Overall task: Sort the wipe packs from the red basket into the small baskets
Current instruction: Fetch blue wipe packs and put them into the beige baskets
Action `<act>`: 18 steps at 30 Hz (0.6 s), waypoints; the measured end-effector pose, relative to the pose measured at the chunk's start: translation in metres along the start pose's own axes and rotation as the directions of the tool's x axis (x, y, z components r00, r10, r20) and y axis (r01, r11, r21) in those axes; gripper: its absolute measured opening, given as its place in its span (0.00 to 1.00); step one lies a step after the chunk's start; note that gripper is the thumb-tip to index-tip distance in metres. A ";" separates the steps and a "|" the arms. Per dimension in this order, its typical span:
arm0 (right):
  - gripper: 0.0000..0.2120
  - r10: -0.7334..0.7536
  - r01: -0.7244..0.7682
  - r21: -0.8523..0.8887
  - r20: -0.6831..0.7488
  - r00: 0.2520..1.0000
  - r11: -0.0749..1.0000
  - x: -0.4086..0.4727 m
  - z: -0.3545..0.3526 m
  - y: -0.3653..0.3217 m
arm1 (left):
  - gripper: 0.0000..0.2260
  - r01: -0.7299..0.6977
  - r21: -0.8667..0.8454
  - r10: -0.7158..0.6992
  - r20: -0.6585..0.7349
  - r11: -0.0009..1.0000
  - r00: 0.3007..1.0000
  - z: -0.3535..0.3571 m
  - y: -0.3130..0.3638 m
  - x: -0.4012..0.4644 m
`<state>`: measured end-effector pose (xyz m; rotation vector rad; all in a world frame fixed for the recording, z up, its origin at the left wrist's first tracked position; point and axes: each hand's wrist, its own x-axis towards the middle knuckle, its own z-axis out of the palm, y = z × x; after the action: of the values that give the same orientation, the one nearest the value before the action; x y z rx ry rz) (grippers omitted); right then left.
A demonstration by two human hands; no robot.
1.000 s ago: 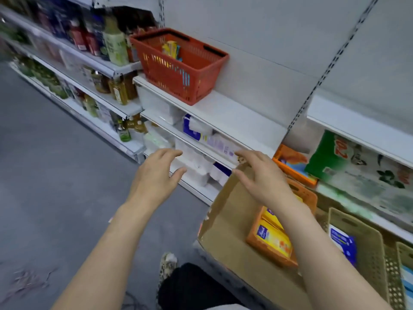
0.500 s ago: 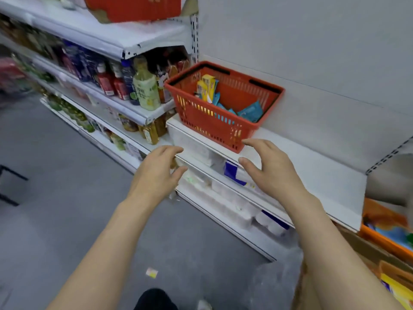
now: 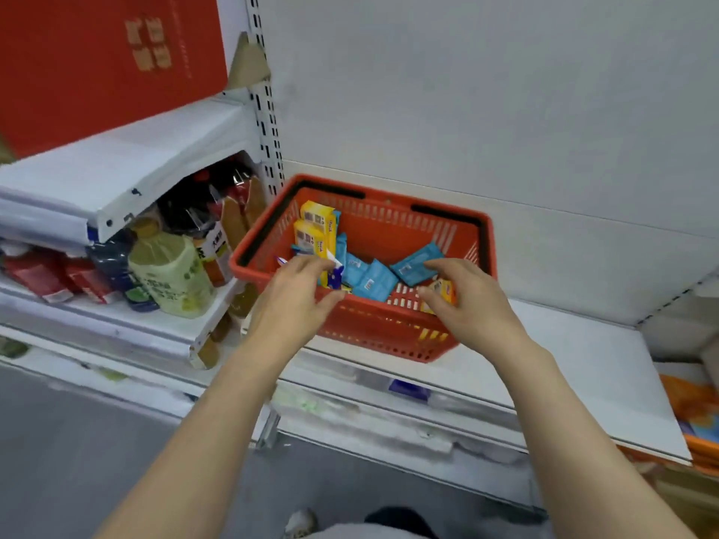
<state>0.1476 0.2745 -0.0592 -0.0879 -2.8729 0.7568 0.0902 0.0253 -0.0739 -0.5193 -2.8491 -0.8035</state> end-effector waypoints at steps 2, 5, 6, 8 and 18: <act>0.20 0.049 -0.049 -0.028 0.021 0.999 0.998 0.023 0.009 0.003 | 0.19 -0.027 -0.020 0.028 0.049 0.999 0.998 0.003 -0.012 0.034; 0.20 0.106 -0.100 -0.075 0.082 0.991 0.992 0.060 0.024 0.013 | 0.20 -0.025 -0.009 0.026 0.143 1.000 0.989 0.017 -0.029 0.075; 0.20 0.126 -0.116 -0.087 0.112 0.986 0.989 0.073 0.031 0.016 | 0.21 -0.016 0.000 0.015 0.177 1.000 0.984 0.022 -0.034 0.088; 0.22 0.140 -0.121 -0.103 0.198 0.970 0.987 0.105 0.048 0.020 | 0.21 0.027 0.026 -0.032 0.237 0.999 0.971 0.033 -0.046 0.109; 0.28 0.192 -0.045 -0.220 0.715 0.673 0.975 0.208 0.155 0.048 | 0.20 0.221 0.007 -0.210 0.342 0.975 0.916 0.062 -0.069 0.164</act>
<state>-0.0840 0.2624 -0.1846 0.0158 -3.7531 0.6419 -0.0903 0.0503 -0.1239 -0.3838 -3.2655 -0.8692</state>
